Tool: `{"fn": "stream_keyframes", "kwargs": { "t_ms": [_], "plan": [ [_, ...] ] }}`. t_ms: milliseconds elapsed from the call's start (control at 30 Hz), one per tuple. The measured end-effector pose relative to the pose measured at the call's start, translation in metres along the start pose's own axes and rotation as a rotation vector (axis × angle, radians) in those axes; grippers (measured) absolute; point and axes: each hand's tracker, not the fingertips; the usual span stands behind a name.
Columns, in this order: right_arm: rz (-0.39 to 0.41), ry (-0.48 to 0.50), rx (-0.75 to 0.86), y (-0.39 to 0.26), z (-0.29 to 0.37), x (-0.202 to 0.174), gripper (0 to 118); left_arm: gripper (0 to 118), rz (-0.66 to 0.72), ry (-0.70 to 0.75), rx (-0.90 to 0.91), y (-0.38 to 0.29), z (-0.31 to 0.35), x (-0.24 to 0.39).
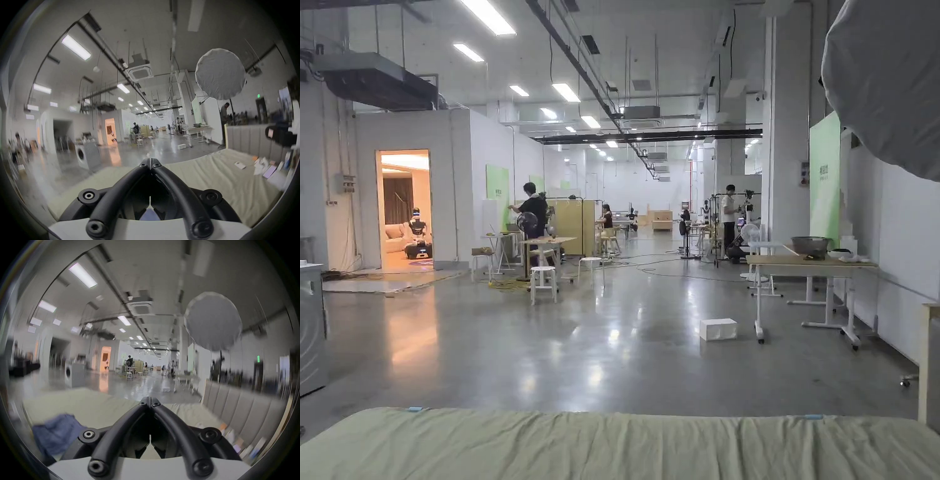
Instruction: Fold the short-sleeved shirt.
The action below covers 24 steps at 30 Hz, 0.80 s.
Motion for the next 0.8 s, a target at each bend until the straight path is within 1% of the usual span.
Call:
{"fn": "stream_keyframes", "kwargs": {
  "t_ms": [33, 67, 100, 133, 167, 200, 233, 267, 300, 333, 367, 400, 433, 467, 500, 533, 567, 600, 633, 667, 700, 733, 800],
  "plan": [
    [0.179, 0.023, -0.004, 0.006, -0.003, -0.001, 0, 0, -0.136, 0.013, 0.028, 0.006, -0.001, 0.0],
    [0.379, 0.013, -0.005, 0.011, -0.007, -0.005, 0, 0, -0.313, 0.017, 0.047, 0.009, -0.003, 0.005],
    [0.588, 0.006, 0.01, 0.01, -0.01, -0.012, 0, 0, -0.523, 0.004, 0.054, 0.006, -0.006, 0.01],
    [0.776, 0.02, 0.034, 0.004, -0.01, -0.018, 0, 0, -0.756, -0.017, 0.071, -0.002, -0.01, 0.018],
    [0.917, 0.063, 0.096, -0.005, -0.007, -0.023, 0, 0, -0.938, -0.046, 0.101, -0.025, -0.01, 0.021],
    [0.958, 0.113, 0.085, -0.02, -0.003, -0.023, 0, 0, -1.048, -0.117, 0.146, -0.05, -0.01, 0.024],
    [0.967, 0.203, 0.05, -0.034, 0.0, -0.026, 0, 0, -1.11, -0.183, 0.141, -0.074, -0.008, 0.027],
    [0.993, 0.256, -0.006, -0.048, 0.001, -0.032, 0, 0, -1.109, -0.274, 0.038, -0.095, -0.004, 0.029],
    [1.038, 0.276, -0.051, -0.064, 0.003, -0.041, 0, 0, -1.14, -0.348, -0.019, -0.114, 0.001, 0.033],
    [1.131, 0.284, -0.056, -0.085, 0.009, -0.047, 0, 0, -1.163, -0.394, -0.022, -0.136, 0.008, 0.034],
    [1.197, 0.302, -0.049, -0.102, 0.014, -0.054, 0, 0, -1.206, -0.432, -0.05, -0.154, 0.014, 0.037],
    [1.315, 0.327, 0.046, -0.122, 0.022, -0.061, 0, 0, -1.295, -0.477, -0.059, -0.166, 0.02, 0.039],
    [1.379, 0.359, 0.033, -0.135, 0.031, -0.071, 0, 0, -1.384, -0.493, -0.051, -0.176, 0.026, 0.041],
    [1.421, 0.41, 0.045, -0.142, 0.036, -0.074, 0, 0, -1.4, -0.459, -0.048, -0.18, 0.034, 0.041],
    [1.443, 0.444, 0.06, -0.146, 0.038, -0.078, 0, 0, -1.348, -0.451, -0.03, -0.182, 0.039, 0.042],
    [1.407, 0.428, 0.059, -0.143, 0.037, -0.079, 0, 0, -1.285, -0.452, -0.025, -0.176, 0.038, 0.041],
    [1.384, 0.418, 0.055, -0.138, 0.035, -0.078, 0, 0, -1.214, -0.424, -0.036, -0.169, 0.037, 0.041],
    [1.345, 0.361, 0.057, -0.12, 0.033, -0.068, 0, 0, -1.158, -0.365, -0.023, -0.142, 0.034, 0.038],
    [1.3, 0.291, 0.072, -0.108, 0.029, -0.063, 0, 0, -1.093, -0.3, 0.007, -0.129, 0.032, 0.035],
    [1.213, 0.213, 0.086, -0.093, 0.025, -0.057, 0, 0, -1.005, -0.24, 0.011, -0.109, 0.027, 0.032],
    [1.089, 0.122, 0.077, -0.075, 0.02, -0.052, 0, 0, -0.854, -0.182, 0.004, -0.087, 0.022, 0.028],
    [0.911, 0.036, 0.065, -0.056, 0.018, -0.04, 0, 0, -0.65, -0.146, -0.004, -0.067, 0.018, 0.018],
    [0.498, -0.092, 0.008, -0.031, 0.017, -0.019, 0, 0, -0.265, -0.133, -0.047, -0.045, 0.015, -0.002]
  ]
}}
